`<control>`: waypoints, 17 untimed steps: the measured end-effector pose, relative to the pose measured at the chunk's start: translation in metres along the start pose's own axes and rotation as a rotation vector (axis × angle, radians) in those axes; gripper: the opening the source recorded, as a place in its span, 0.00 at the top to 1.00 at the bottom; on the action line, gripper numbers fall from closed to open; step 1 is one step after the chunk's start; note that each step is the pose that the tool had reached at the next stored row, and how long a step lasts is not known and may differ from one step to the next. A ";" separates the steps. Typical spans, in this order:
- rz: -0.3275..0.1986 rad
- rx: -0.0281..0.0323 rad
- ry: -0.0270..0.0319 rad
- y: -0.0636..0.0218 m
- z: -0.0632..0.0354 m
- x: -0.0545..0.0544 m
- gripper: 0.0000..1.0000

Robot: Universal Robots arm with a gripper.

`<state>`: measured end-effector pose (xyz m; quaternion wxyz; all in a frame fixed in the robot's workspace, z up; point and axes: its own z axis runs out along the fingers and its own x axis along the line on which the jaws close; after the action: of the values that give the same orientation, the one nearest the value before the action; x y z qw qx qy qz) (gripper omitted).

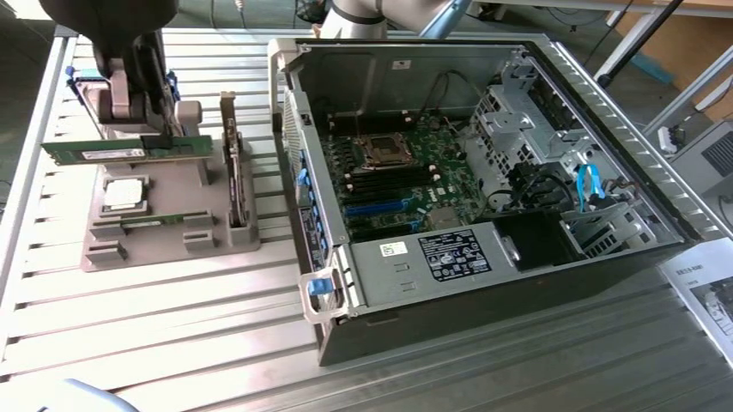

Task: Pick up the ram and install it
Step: 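Pick up the ram and move it above insertion slot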

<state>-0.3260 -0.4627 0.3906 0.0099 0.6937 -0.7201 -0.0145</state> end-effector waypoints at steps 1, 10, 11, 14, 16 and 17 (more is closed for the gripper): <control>-0.001 0.0000 0.0000 -0.0025 -0.0001 0.000 0.87; -0.010 0.0000 0.0003 -0.0300 -0.0011 -0.001 0.87; -0.011 0.0000 0.0004 -0.0328 -0.0012 -0.001 0.87; -0.014 -0.0001 0.0005 -0.0418 -0.0016 -0.002 0.87; -0.017 -0.0001 0.0006 -0.0481 -0.0018 -0.002 0.87; -0.018 -0.0001 0.0006 -0.0511 -0.0019 -0.002 0.87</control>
<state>-0.2748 -0.4627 0.3907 0.0101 0.7003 -0.7137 -0.0144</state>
